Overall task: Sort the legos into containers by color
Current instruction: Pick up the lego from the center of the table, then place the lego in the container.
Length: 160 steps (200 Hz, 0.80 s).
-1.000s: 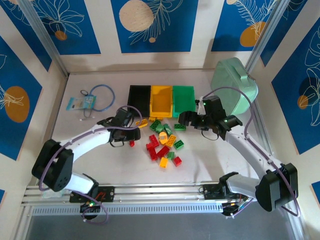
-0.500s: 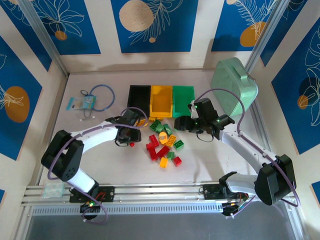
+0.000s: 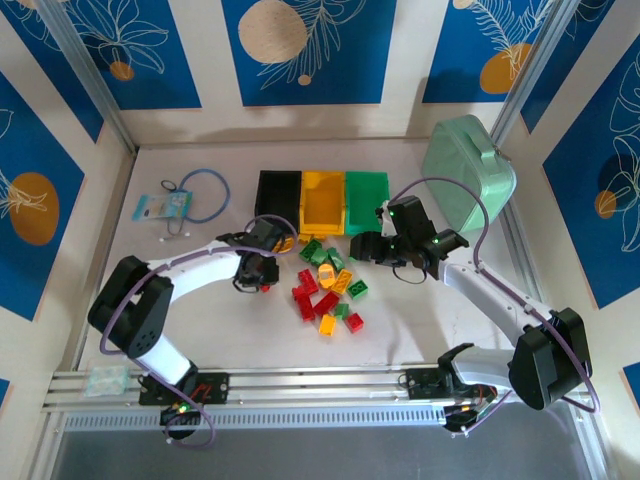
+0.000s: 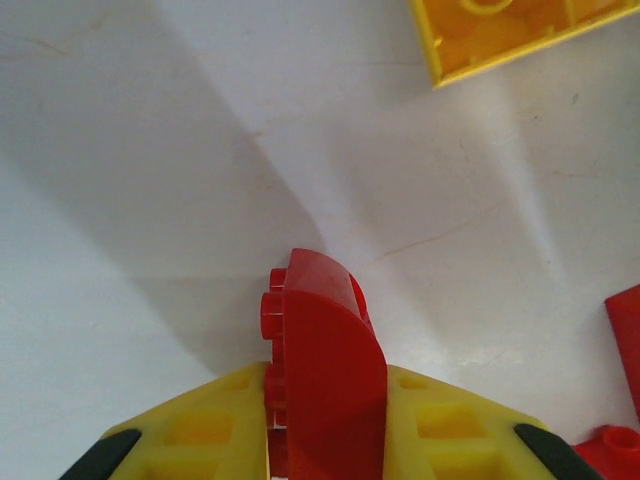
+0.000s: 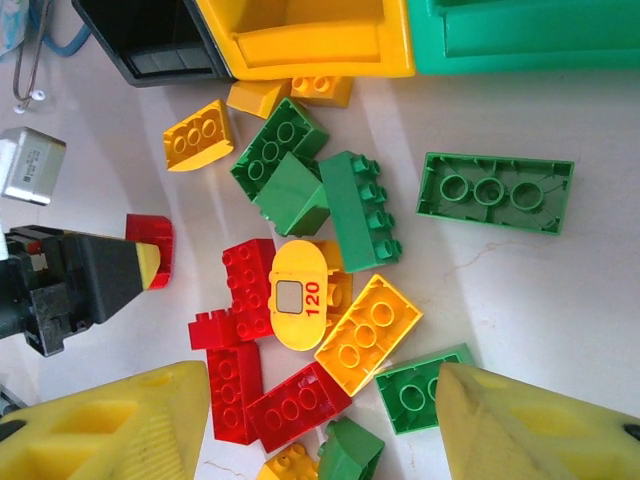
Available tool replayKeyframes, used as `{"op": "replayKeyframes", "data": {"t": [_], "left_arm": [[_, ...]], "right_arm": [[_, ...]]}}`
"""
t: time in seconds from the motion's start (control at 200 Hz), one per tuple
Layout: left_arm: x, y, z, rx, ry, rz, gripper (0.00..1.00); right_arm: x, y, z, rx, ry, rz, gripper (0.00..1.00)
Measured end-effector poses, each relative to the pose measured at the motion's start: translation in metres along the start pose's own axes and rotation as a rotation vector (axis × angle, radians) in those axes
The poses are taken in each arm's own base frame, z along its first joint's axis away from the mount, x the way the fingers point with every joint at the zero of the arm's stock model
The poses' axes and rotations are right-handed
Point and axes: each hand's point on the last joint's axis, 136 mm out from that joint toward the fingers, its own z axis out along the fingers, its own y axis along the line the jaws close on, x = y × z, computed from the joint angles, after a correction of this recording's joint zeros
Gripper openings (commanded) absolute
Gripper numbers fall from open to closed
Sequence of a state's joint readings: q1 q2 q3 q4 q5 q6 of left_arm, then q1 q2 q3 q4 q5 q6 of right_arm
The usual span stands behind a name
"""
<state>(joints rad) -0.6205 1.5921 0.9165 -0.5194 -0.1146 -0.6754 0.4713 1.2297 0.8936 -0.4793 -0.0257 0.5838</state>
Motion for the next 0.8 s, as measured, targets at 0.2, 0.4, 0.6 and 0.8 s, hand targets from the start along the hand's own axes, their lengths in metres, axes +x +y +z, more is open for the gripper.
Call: {"op": "replayKeyframes", "data": {"t": [0.2, 0.4, 0.6, 0.8], "left_arm": [[-0.015, -0.006, -0.013, -0.001, -0.036, 0.001, 0.20], [-0.043, -0.021, -0.036, 0.031, -0.103, 0.019, 0.19], [-0.072, -0.038, -0.061, 0.065, -0.173, 0.037, 0.19], [-0.098, -0.051, -0.070, 0.078, -0.210, 0.054, 0.19]], "right_arm": [[0.001, -0.003, 0.001, 0.011, 0.000, 0.003, 0.61], [-0.001, -0.009, 0.000, 0.032, -0.009, 0.015, 0.61], [-0.001, -0.013, -0.003, 0.043, -0.013, 0.023, 0.61], [0.002, -0.017, -0.007, 0.051, -0.011, 0.030, 0.61]]}}
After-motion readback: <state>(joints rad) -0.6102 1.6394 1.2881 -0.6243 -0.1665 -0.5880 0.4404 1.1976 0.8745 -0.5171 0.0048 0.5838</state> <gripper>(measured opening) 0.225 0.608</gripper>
